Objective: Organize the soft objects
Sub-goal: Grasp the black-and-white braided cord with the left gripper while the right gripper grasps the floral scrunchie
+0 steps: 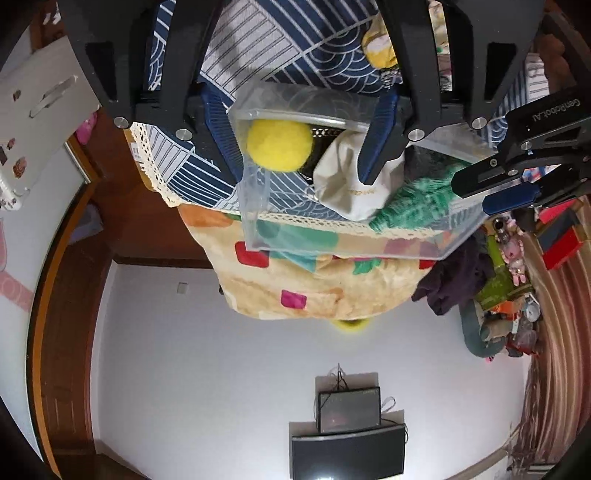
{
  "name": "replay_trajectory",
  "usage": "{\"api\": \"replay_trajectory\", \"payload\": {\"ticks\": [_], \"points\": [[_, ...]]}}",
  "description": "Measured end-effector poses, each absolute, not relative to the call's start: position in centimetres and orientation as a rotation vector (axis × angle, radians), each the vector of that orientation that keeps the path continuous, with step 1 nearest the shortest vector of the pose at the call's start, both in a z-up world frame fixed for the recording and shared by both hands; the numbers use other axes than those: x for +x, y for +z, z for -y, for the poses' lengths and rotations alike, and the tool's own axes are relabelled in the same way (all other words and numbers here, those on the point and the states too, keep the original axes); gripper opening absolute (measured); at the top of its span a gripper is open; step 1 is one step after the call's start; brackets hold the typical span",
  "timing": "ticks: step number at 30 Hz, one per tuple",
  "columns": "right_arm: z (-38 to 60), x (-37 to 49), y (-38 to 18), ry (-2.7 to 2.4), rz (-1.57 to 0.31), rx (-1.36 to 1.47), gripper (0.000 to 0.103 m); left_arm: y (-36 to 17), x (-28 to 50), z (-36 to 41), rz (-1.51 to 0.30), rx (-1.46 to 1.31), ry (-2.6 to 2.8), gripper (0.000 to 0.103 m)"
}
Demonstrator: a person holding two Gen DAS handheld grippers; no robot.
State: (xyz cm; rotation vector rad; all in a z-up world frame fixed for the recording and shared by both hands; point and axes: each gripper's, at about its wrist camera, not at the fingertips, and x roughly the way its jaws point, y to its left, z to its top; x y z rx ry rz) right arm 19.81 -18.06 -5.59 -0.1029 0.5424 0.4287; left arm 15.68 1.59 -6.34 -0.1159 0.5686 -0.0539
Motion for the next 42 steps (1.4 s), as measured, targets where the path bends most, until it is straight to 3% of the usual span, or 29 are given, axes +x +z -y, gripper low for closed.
{"api": "replay_trajectory", "payload": {"ticks": [4, 15, 21, 31, 33, 42], "points": [[18.3, 18.1, -4.7, 0.444, -0.488, -0.091, 0.082, -5.6, 14.0, -1.7, -0.537, -0.113, -0.062, 0.068], [16.2, 16.0, -8.0, 0.546, -0.557, -0.164, 0.083, -9.0, 11.5, -1.3, -0.634, -0.096, -0.118, 0.068], [15.9, 16.7, -10.8, 0.573, -0.664, -0.162, 0.083, -12.6, 12.1, -0.3, -0.751, -0.1, -0.179, 0.048], [17.3, 16.4, -12.3, 0.588, -0.731, -0.1, 0.083, -13.7, 14.8, 1.7, -0.79, -0.085, -0.24, 0.033], [17.5, 16.5, -12.5, 0.597, -0.744, -0.085, 0.083, -13.9, 15.2, 1.8, -0.799, -0.084, -0.242, 0.021], [16.4, 15.9, -13.1, 0.662, -0.771, -0.081, 0.082, -14.0, 12.7, -0.3, -0.784, -0.121, -0.206, 0.006]]}}
